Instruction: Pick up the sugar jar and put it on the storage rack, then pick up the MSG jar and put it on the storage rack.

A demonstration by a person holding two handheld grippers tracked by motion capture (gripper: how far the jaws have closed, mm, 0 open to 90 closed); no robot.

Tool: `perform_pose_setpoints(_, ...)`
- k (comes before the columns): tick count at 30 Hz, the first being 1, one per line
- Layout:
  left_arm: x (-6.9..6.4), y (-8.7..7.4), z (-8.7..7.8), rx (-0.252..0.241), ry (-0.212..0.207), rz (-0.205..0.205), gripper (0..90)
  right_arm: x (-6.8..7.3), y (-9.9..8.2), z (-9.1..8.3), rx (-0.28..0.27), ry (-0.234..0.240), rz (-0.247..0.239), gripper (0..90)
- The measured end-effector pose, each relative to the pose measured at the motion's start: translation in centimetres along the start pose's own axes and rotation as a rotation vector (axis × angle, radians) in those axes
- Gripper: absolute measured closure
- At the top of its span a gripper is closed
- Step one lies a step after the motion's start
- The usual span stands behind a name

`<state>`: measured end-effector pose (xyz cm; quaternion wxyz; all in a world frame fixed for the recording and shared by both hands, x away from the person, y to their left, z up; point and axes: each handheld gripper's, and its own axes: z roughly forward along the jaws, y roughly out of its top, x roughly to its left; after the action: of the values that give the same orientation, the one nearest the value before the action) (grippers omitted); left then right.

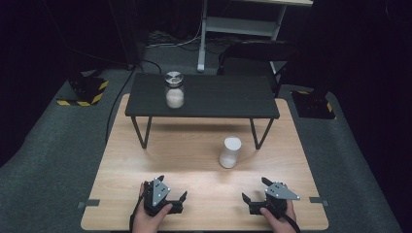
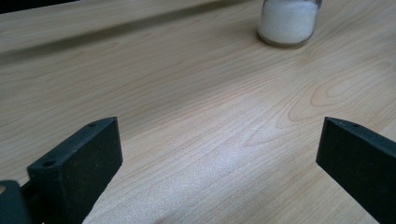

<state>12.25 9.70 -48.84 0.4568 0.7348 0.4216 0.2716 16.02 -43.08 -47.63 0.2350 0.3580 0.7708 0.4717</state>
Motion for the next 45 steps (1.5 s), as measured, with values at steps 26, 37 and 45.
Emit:
perform_pose_setpoints(26, 0.3, 0.1, 0.2, 0.0, -0.023, -0.015, 0.5, 0.3, 0.0, -0.1, 0.004, -0.012, 0.007, 0.2)
perform_pose_setpoints(37, 0.3, 0.1, 0.2, -0.001, -0.033, -0.008, 0.5, 0.9, 0.5, -0.1, -0.03, -0.019, 0.013, 0.2)
perform_pose_setpoints(45, 0.4, 0.0, 0.2, -0.004, -0.042, -0.006, 0.5, 1.4, 1.9, 0.2, -0.06, -0.018, 0.006, 0.2)
